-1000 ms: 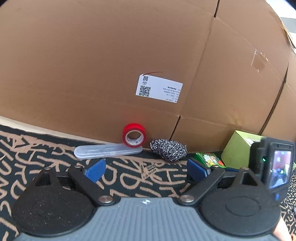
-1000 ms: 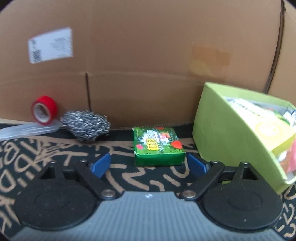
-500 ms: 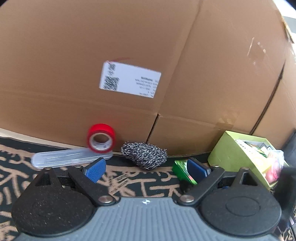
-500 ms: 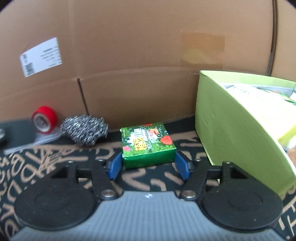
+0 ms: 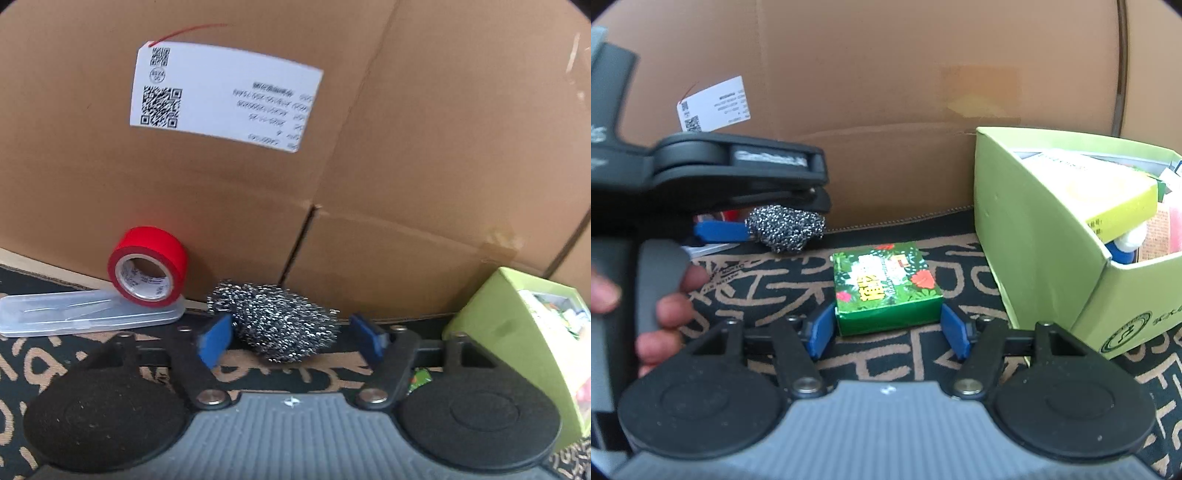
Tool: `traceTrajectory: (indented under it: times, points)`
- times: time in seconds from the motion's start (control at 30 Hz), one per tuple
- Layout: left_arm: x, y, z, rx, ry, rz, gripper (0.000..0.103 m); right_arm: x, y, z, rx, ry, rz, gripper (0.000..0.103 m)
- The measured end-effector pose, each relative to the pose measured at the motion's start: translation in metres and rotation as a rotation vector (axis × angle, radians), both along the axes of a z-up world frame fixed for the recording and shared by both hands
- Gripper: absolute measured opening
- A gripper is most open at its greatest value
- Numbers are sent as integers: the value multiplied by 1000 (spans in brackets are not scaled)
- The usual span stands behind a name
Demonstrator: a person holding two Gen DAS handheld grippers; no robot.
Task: Organize objects
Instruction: 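Grasp the steel wool with the left tool while the right tool grasps the small green box, then carry the steel wool and small green box over the lime-green box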
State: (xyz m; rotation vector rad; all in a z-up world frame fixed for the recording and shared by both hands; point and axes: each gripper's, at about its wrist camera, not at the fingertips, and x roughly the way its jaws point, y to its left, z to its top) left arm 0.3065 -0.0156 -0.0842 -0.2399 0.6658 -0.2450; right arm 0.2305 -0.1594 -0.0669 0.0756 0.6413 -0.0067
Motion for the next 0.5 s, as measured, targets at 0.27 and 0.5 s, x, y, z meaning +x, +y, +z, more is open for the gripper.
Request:
traceTrajectory:
  times: [0.27,0.5]
  points:
    - [-27,19,7,34,9,-110,18,-17,-1,1,-21,1,74,62]
    - [-97,37,10,80,21,-250,8,-72,-9,3,-51,7,169,62]
